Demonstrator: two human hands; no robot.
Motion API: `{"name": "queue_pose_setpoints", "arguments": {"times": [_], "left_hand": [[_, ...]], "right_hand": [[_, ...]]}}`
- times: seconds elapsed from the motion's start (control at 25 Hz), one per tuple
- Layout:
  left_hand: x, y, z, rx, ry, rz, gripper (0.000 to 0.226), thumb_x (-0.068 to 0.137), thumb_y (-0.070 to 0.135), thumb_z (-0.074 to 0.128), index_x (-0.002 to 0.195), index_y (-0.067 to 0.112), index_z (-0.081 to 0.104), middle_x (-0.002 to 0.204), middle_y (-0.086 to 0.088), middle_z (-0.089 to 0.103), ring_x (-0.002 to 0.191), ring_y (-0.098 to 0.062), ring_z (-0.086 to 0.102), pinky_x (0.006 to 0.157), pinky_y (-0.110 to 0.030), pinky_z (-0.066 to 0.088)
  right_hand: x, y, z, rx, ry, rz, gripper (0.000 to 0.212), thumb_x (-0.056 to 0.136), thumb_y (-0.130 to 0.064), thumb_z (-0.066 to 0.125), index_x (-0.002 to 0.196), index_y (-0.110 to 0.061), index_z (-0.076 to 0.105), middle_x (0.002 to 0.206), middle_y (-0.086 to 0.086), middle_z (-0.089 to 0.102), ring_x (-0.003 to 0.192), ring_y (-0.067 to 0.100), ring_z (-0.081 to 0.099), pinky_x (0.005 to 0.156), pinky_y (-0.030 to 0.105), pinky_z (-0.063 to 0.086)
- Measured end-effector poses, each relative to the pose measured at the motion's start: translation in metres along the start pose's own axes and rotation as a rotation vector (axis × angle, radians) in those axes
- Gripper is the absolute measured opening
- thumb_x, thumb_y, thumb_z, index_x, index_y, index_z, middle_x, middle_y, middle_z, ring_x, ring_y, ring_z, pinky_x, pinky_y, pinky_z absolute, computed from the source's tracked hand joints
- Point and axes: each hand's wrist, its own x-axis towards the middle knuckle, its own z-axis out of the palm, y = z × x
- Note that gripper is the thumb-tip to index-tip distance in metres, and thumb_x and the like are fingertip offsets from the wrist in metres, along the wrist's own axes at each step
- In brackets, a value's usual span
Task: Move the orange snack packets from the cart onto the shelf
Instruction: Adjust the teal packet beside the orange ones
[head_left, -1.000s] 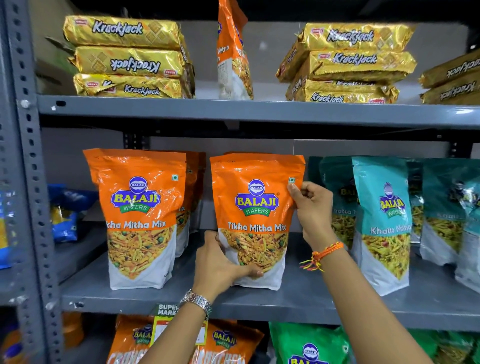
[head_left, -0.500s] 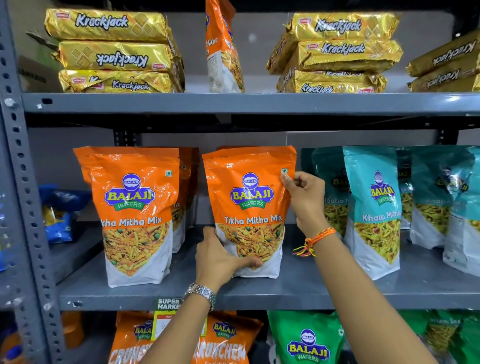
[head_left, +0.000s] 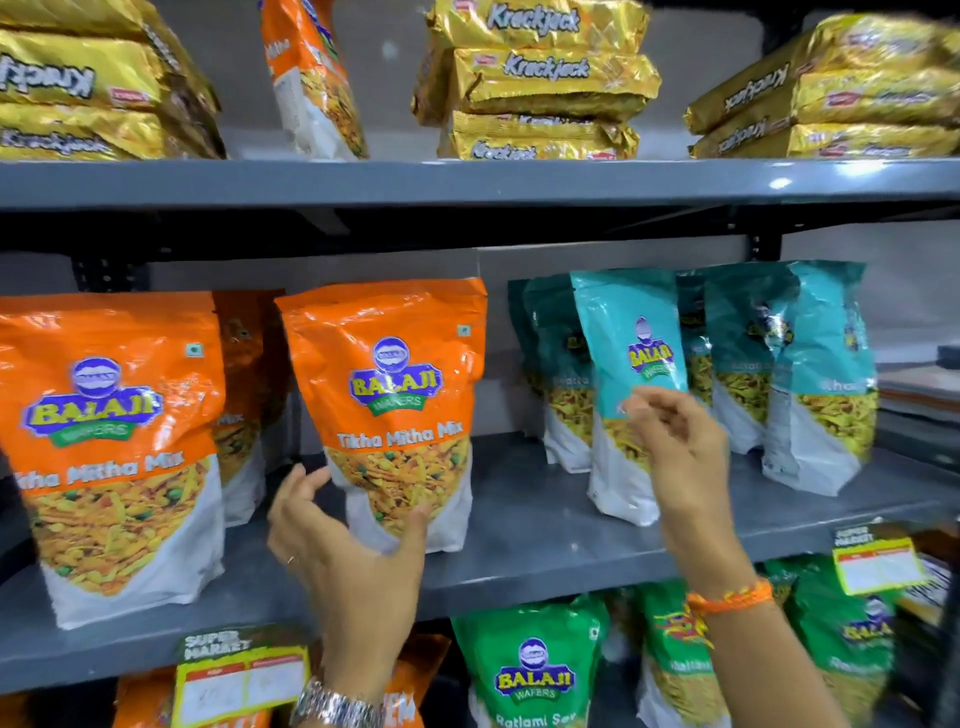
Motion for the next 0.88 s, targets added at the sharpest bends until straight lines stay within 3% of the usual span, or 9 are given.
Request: {"name": "queue_pose_setpoints", "arguments": {"times": [0.12,0.24,0.36,0.44,0.52,0.6,0.68,0.76,0.88], "left_hand": [[-0.033,0.045,0.022,-0.261,-0.029,0.021,0.070,0.071,0.024,0.081,0.133,0.012,0.050,0.141,-0.004,0.048,0.136,-0.023,0.046,0.114,-0.037,0.037],[-0.061,0.096,0.060,-0.601,-0.390,-0.291,0.073,0.072,0.033,0.076,0.140,0.033,0.049,0.147,0.014,0.047,0.137,0.002,0.044,0.112,-0.020,0.034],[-0.082,0.135,0.112,-0.615,-0.674,-0.427,0.075,0.077,0.048,0.061,0.147,0.043,0.036,0.150,0.023,0.036,0.136,0.016,0.035,0.120,-0.027,0.027],[-0.088,0.149,0.141,-0.594,-0.700,-0.447,0.079,0.086,0.047,0.050,0.159,0.030,0.024,0.162,0.015,0.026,0.152,0.000,0.022,0.127,-0.036,0.019],[-0.086,0.147,0.161,-0.697,-0.672,-0.458,0.067,0.101,0.032,0.045,0.162,0.026,0.018,0.167,0.007,0.024,0.155,-0.010,0.022,0.127,-0.041,0.022],[-0.078,0.136,0.168,-0.774,-0.630,-0.456,0.058,0.103,0.024,0.042,0.159,0.029,0.026,0.159,0.008,0.042,0.146,-0.009,0.041,0.120,-0.039,0.036],[-0.068,0.126,0.170,-0.779,-0.590,-0.499,0.047,0.101,0.025,0.041,0.147,0.034,0.043,0.135,0.018,0.066,0.125,-0.001,0.062,0.098,-0.026,0.054],[-0.063,0.116,0.168,-0.780,-0.575,-0.538,0.038,0.105,0.018,0.035,0.135,0.036,0.050,0.112,0.025,0.075,0.104,0.005,0.070,0.077,-0.015,0.056],[-0.061,0.112,0.164,-0.735,-0.579,-0.513,0.038,0.107,0.018,0.033,0.132,0.040,0.051,0.112,0.025,0.073,0.097,0.007,0.071,0.071,-0.011,0.055]], "right_hand": [[0.038,0.026,-0.057,-0.031,0.174,0.141,0.006,0.099,-0.015,0.063,0.100,-0.021,0.066,0.094,0.002,0.065,0.086,0.012,0.061,0.082,0.029,0.049],[0.076,0.047,-0.075,-0.196,-0.012,0.273,0.016,0.106,-0.034,0.050,0.101,-0.020,0.056,0.095,0.006,0.051,0.092,0.018,0.049,0.083,0.037,0.041],[0.091,0.051,-0.078,-0.187,-0.235,0.413,0.048,0.103,-0.061,0.035,0.128,-0.026,0.057,0.123,-0.006,0.058,0.117,0.014,0.053,0.103,0.036,0.043],[0.091,0.053,-0.082,-0.104,-0.385,0.466,0.075,0.091,-0.075,0.032,0.141,-0.026,0.059,0.135,-0.008,0.065,0.122,0.011,0.062,0.099,0.030,0.051],[0.084,0.052,-0.087,-0.032,-0.435,0.438,0.064,0.086,-0.075,0.037,0.125,-0.038,0.071,0.127,-0.014,0.075,0.107,0.001,0.073,0.078,0.016,0.058],[0.076,0.046,-0.092,0.029,-0.437,0.426,0.051,0.085,-0.073,0.040,0.109,-0.047,0.077,0.114,-0.021,0.078,0.096,-0.006,0.074,0.070,0.012,0.058],[0.069,0.043,-0.094,0.075,-0.445,0.445,0.060,0.082,-0.076,0.041,0.121,-0.043,0.074,0.116,-0.018,0.078,0.105,0.003,0.074,0.083,0.023,0.061],[0.061,0.042,-0.096,0.103,-0.459,0.478,0.079,0.080,-0.076,0.042,0.141,-0.030,0.062,0.134,-0.007,0.071,0.122,0.017,0.066,0.103,0.041,0.054],[0.057,0.040,-0.093,0.146,-0.474,0.487,0.085,0.081,-0.074,0.040,0.148,-0.024,0.055,0.141,-0.003,0.065,0.135,0.025,0.057,0.118,0.053,0.041]]}}
